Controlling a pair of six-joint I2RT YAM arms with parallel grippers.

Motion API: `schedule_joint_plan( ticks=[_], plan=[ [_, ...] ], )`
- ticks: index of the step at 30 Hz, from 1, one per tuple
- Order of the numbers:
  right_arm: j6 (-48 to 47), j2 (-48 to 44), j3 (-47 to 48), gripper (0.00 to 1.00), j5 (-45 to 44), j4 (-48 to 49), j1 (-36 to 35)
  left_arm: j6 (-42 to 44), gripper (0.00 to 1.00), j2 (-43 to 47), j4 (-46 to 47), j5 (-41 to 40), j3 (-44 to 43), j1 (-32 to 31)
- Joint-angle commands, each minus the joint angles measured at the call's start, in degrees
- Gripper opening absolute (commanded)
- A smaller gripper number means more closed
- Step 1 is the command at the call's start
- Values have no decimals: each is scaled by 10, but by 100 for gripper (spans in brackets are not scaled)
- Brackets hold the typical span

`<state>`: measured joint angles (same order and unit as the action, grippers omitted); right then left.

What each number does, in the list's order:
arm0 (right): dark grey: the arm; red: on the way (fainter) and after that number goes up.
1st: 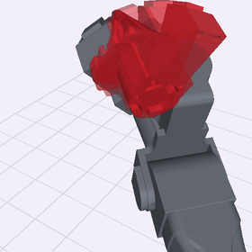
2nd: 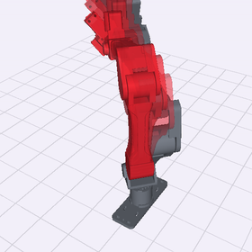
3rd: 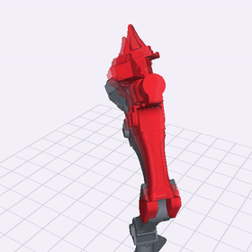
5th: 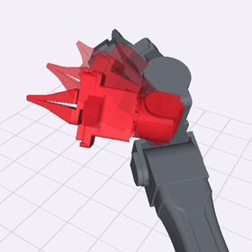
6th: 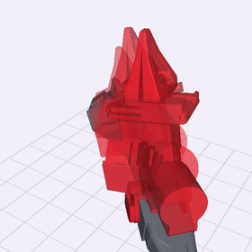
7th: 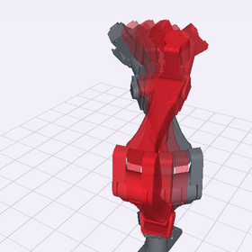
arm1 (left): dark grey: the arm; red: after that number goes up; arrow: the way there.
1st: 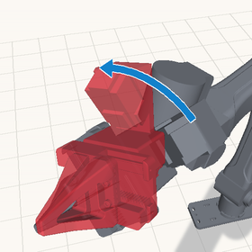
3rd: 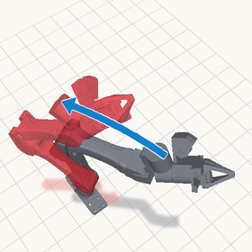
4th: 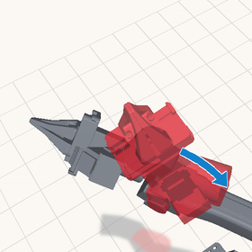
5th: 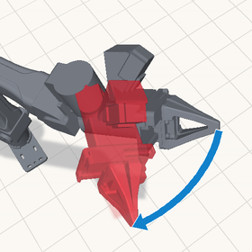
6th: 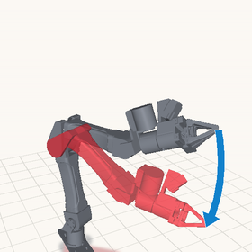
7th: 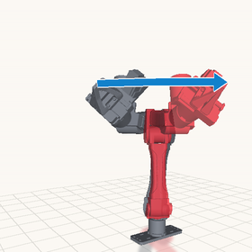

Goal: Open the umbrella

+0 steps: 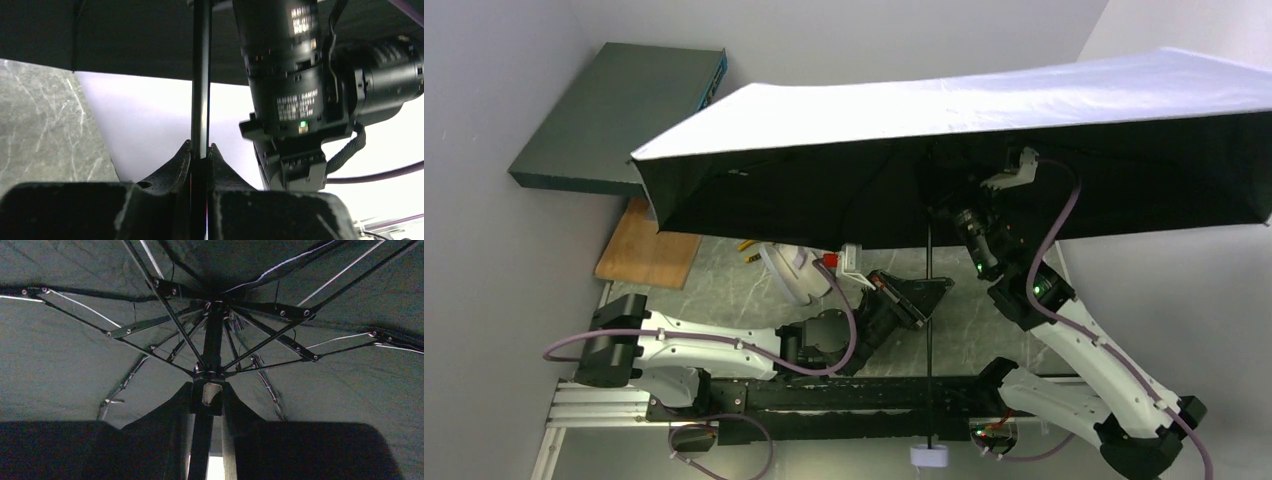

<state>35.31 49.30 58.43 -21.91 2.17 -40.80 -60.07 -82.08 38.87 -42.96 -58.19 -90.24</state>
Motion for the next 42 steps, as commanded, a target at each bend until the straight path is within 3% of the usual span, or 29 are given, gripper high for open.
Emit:
schedule_joint_plan(
  ticks=[1, 18, 28, 35, 42],
  plan=[
    [-50, 69, 125, 0, -135, 226, 100, -15, 0, -43, -120, 191, 36, -143],
    [-35, 197, 329, 0, -10, 250, 185, -74, 0, -119, -46, 202, 71, -162],
    [55, 70, 152, 0, 143, 269, 184, -17, 0, -66, -231, 169, 10, -124],
    [86, -4, 68, 0, 299, 275, 183, 37, 0, -17, -273, 172, 9, -58],
    [127, -50, 4, 0, 368, 284, 183, 84, 0, 11, -339, 146, -25, -26]
  ],
)
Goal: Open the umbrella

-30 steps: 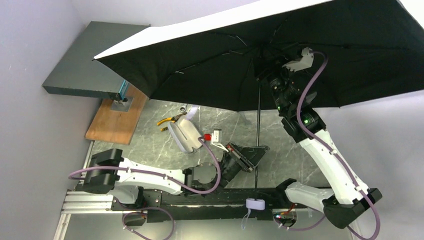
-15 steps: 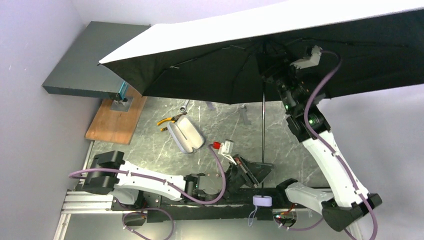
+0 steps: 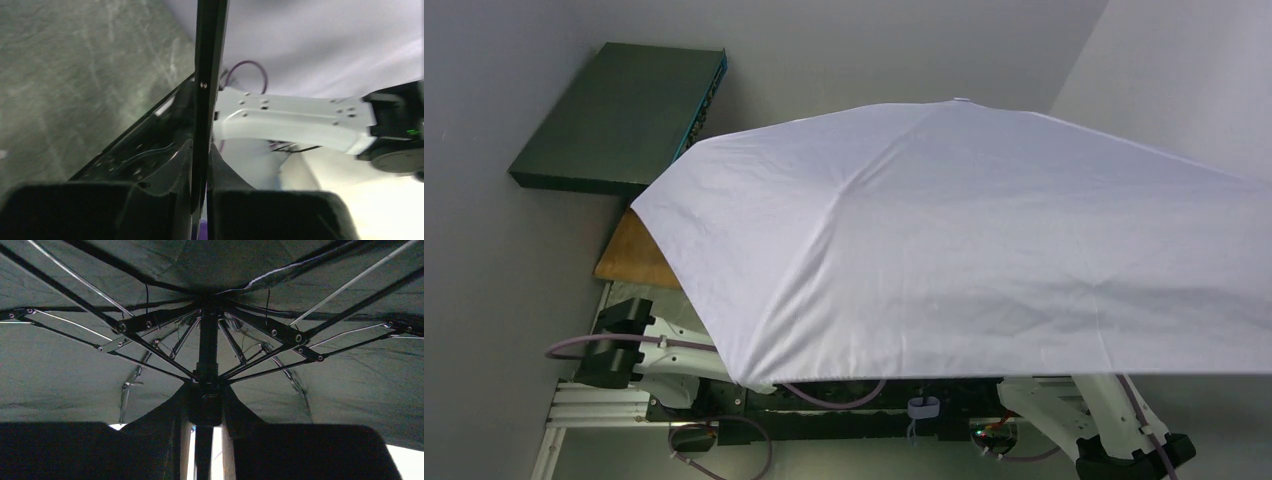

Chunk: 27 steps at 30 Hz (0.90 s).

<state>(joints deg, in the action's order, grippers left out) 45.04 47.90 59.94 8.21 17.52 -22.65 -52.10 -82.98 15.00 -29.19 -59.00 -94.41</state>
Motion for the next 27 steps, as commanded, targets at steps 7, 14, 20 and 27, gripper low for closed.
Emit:
schedule_joint_plan(
  ticks=[7, 14, 20, 27],
  plan=[
    [65, -43, -55, 0, 94, 171, 1, 22, 0, 38, -91, 20, 3, 48],
    [27, -8, 40, 0, 65, 165, 1, 21, 0, -7, 28, 69, 115, 47],
    [-18, 42, 158, 0, 4, 144, 1, 0, 0, -83, 137, 152, 144, 30],
    [-12, 63, 181, 0, 9, 148, 2, 8, 0, -115, 78, 153, 66, -3]
  ],
)
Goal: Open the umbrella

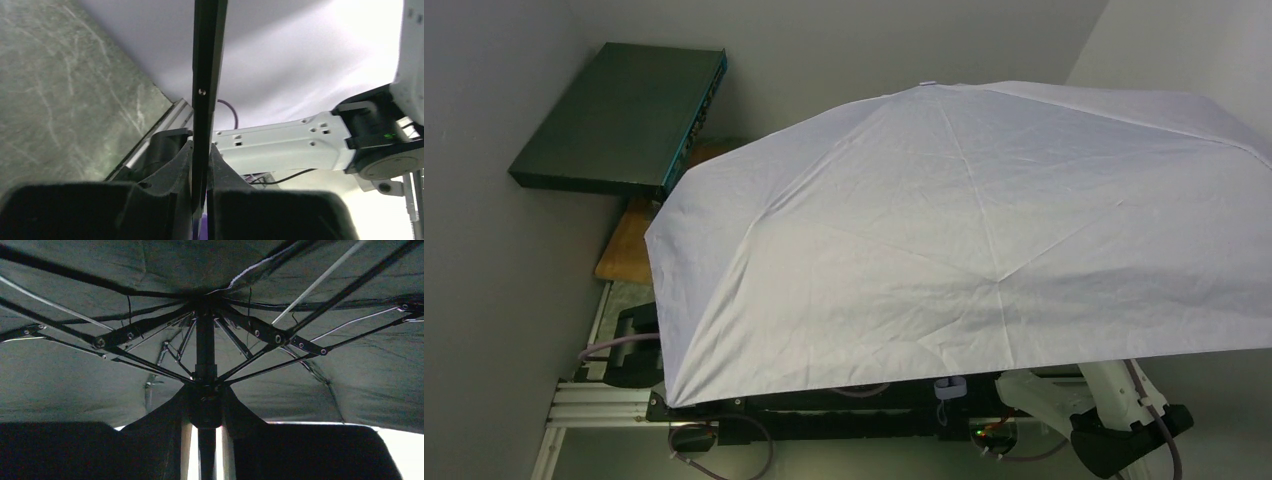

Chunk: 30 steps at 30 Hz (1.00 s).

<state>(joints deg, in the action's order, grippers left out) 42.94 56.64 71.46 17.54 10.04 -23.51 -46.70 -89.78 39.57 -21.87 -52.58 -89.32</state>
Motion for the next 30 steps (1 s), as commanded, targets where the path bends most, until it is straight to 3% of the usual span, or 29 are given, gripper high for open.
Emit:
schedule_joint_plan(
  ticks=[1, 6, 12, 18, 21, 27, 29, 30],
  plan=[
    [15, -31, 46, 0, -84, 228, 10, -46, 0, -44, -185, 73, -12, -54],
    [40, -78, -36, 0, -90, 244, 9, -45, 0, -13, -334, 9, -73, -39],
    [79, -111, -86, 0, -75, 239, 9, -8, 2, 33, -402, -15, -117, -7],
    [107, -137, -113, 0, -77, 217, 9, 46, 57, 53, -430, -46, -159, 0],
    [125, -142, -118, 0, -77, 206, 9, 73, 74, 58, -434, -67, -179, 1],
    [149, -138, -116, 0, -60, 171, 9, 129, 75, 95, -401, -93, -181, 3],
    [159, -137, -116, 0, -59, 149, 9, 151, 69, 111, -365, -95, -171, 5],
    [165, -136, -117, 0, -57, 141, 9, 162, 61, 119, -352, -96, -166, 5]
  ],
)
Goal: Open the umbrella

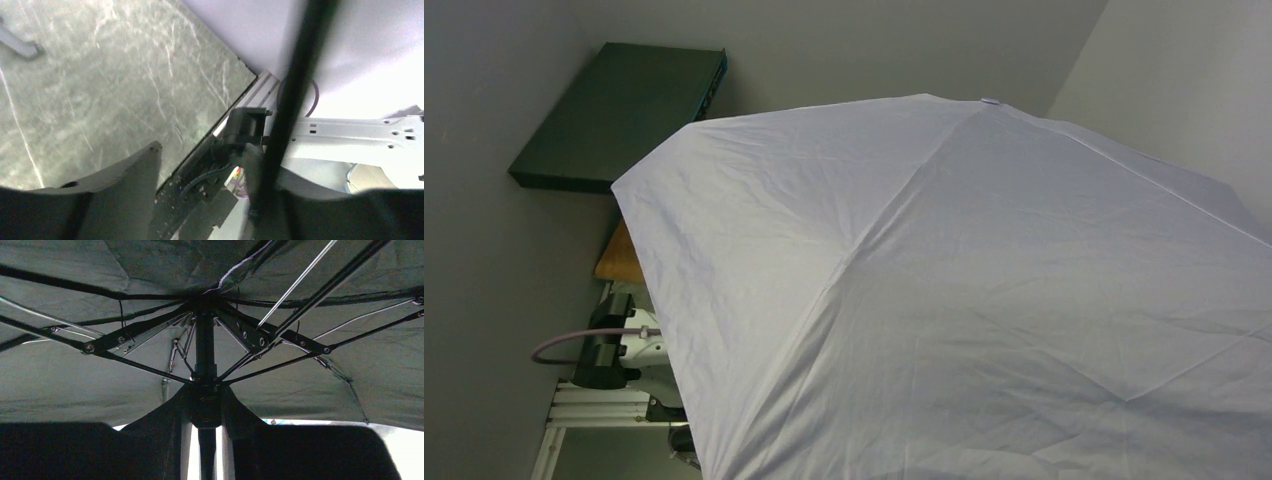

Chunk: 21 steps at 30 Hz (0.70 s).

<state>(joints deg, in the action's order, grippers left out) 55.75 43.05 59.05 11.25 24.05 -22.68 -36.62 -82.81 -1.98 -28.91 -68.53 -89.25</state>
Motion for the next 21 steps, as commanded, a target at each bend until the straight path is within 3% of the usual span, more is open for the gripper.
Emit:
schedule_joint_plan(
  ticks=[1, 4, 8, 14, 17, 21],
  plan=[
    [43, 2, 7, 0, 10, -6, 1, 70, 48, 57, 72, -26, -1, 5],
    [51, 9, 12, 0, 22, -26, 1, 73, 2, 74, 84, -25, 13, 11],
    [53, 10, 10, 0, 28, -44, 1, 56, 0, 97, 89, -34, 33, 11],
    [70, 20, -5, 50, 70, -37, 1, 53, 0, 114, 102, -32, 39, 12],
    [53, 11, -4, 61, 64, -54, 1, 43, 0, 108, 88, -34, 35, 12],
    [37, 14, 10, 68, 79, -86, 1, 45, 0, 98, 91, -30, 34, 12]
  ],
)
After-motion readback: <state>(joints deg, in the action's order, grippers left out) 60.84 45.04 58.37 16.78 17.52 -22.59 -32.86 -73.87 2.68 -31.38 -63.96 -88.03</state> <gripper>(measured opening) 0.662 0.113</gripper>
